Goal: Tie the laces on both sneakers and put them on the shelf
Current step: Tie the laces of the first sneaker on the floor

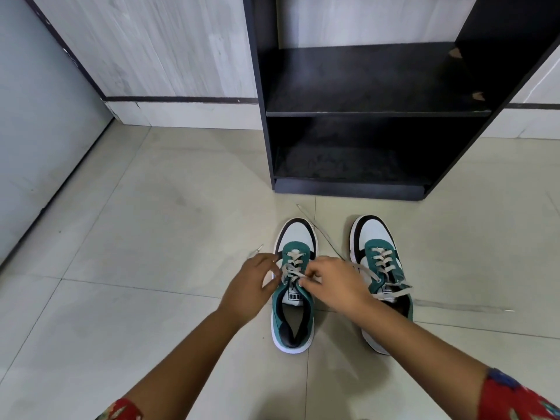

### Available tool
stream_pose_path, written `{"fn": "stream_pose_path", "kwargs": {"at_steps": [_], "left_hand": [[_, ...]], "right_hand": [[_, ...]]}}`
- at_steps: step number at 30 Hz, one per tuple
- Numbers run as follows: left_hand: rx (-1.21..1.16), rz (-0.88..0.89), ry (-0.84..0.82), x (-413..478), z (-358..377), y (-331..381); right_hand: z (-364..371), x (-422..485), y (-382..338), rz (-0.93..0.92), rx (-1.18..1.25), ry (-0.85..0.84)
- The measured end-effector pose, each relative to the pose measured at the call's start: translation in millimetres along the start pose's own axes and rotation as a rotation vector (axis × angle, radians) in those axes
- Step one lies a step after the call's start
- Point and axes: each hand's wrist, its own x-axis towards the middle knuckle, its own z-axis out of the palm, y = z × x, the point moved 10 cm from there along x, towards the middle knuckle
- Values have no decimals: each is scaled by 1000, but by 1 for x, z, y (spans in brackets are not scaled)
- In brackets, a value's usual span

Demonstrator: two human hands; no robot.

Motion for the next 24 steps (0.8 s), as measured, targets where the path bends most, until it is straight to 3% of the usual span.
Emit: {"fn": "stream_pose_path", "kwargs": {"at_steps": [6,12,16,21,24], "left_hand": [[-81,34,-27,-12,4,1],[51,171,32,-7,-1,15],[22,152,26,-8,1,12],[279,299,5,-5,3,23],[307,214,61,-5,-10,8]], "right_hand": [[-8,-12,22,26,234,22],[9,-13,15,-2,158,-78],[11,-12,16,22,200,-90],[20,-12,13,41,230,-93],[11,-16,24,102,268,-84]]}}
